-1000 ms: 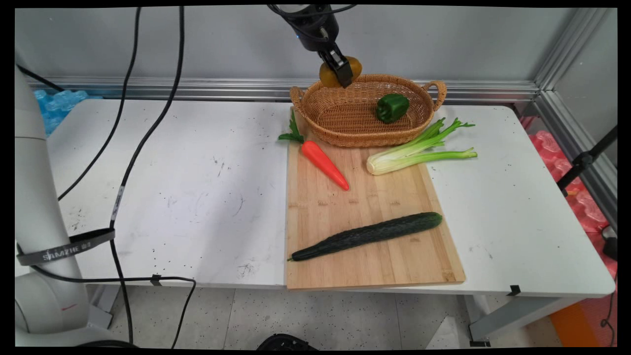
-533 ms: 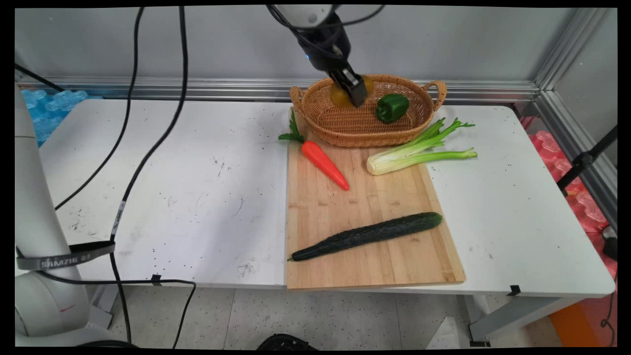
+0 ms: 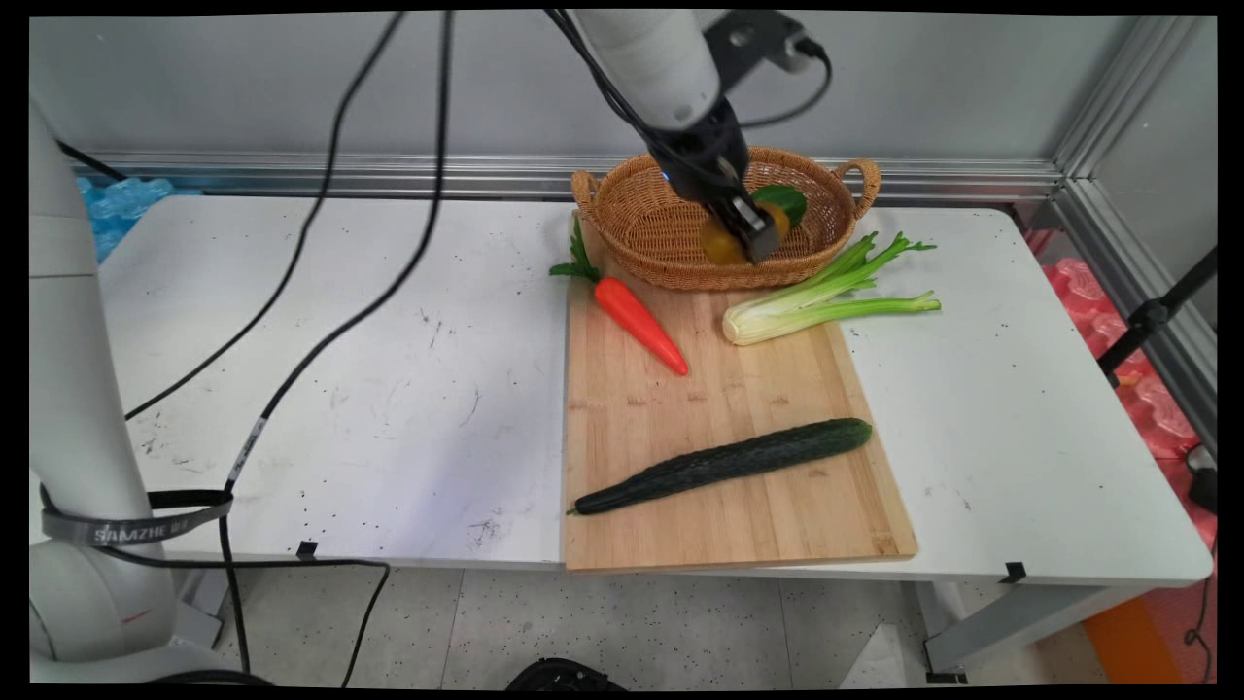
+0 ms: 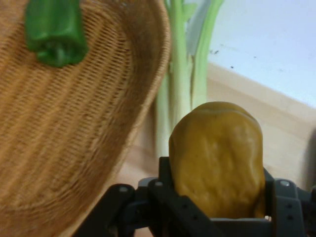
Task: Place the picked object on the cutting board
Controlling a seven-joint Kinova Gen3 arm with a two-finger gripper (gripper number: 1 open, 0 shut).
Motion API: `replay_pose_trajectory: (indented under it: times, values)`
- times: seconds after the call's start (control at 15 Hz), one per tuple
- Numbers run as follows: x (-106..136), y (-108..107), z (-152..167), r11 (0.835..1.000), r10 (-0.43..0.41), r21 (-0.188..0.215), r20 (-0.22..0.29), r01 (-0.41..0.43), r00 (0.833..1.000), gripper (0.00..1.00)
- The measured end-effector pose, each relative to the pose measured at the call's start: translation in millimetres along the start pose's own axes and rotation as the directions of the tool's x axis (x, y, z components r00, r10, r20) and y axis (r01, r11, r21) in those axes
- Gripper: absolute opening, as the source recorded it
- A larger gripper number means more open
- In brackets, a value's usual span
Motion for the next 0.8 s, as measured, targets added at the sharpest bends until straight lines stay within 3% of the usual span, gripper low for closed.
replay_pose_trajectory:
  times: [0.8]
  values:
    - [5,47,116,0.999,-0.028,-0.042,0.052,0.030,0.998,0.00]
